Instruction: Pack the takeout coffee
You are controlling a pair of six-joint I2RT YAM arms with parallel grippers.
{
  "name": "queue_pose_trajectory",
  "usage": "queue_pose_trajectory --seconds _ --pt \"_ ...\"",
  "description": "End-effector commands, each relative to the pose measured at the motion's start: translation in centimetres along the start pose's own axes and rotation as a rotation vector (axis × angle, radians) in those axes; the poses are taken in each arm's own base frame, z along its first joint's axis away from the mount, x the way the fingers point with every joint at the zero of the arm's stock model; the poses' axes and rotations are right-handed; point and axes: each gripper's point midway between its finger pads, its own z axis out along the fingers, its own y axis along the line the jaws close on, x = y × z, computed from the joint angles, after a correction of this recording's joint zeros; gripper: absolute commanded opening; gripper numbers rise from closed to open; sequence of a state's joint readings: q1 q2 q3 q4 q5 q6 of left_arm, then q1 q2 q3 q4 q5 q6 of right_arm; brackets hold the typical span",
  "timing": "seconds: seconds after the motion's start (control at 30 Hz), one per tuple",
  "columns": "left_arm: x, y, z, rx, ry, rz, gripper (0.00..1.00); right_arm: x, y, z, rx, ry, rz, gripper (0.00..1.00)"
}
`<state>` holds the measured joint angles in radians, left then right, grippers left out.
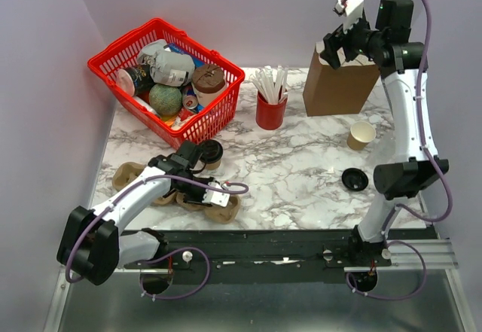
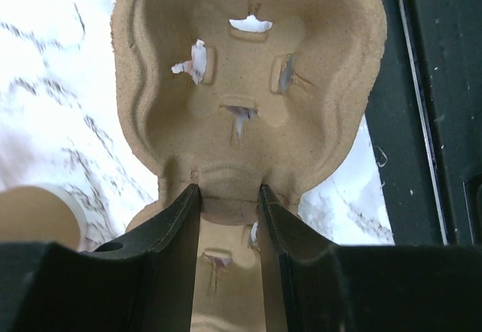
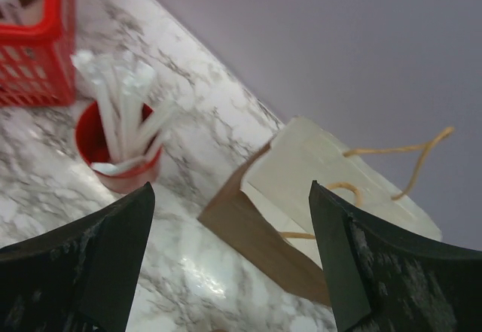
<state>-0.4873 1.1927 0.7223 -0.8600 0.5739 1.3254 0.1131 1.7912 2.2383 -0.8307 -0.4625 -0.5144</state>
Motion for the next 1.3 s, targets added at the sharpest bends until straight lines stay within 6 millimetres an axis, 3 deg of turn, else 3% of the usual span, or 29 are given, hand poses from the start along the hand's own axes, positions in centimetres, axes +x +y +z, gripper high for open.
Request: queue_pose_trajectory --seconds 0.0,0.03,0.2,0.37,0.4,0.9,1.1,1.27 --pt "1.5 0.3 -0.8 -0.064 0.045 -0.134 0.33 5.6 -1.1 0.8 -0.077 0.162 -0.064 0.9" --pt "1.3 0.5 -1.1 -0.078 0.033 -0.144 0.35 7.2 -1.1 1.2 -0.091 0.196 -0.089 0.9" --pt "-1.0 2.0 -2.6 -0.167 -0.059 -0.111 0.56 11.5 -1.8 1.1 -0.109 0.286 -0.149 0.88" --pt "-2.1 3.5 -3.4 -0.214 -0.089 -0.125 0.64 12.7 -3.4 1.8 -0.088 0.314 -0.199 0.87" --pt "-2.3 3.6 -3.6 -0.211 -0.093 -0.131 0.7 12.4 -3.8 1.9 -0.078 0.31 -0.219 0.87" --pt "-5.0 6.5 -5.9 -0.269 -0.157 -0.175 0.7 15.4 -5.7 4.7 -0.11 0.356 -0.439 0.82" --pt "-5.8 8.4 -7.1 -0.32 -0.168 -0.177 0.7 16.4 -5.3 4.7 -0.136 0.379 -0.447 0.66" --pt "-6.7 9.8 -7.9 -0.357 -0.189 -0.175 0.69 16.1 -4.4 3.6 -0.149 0.38 -0.44 0.45"
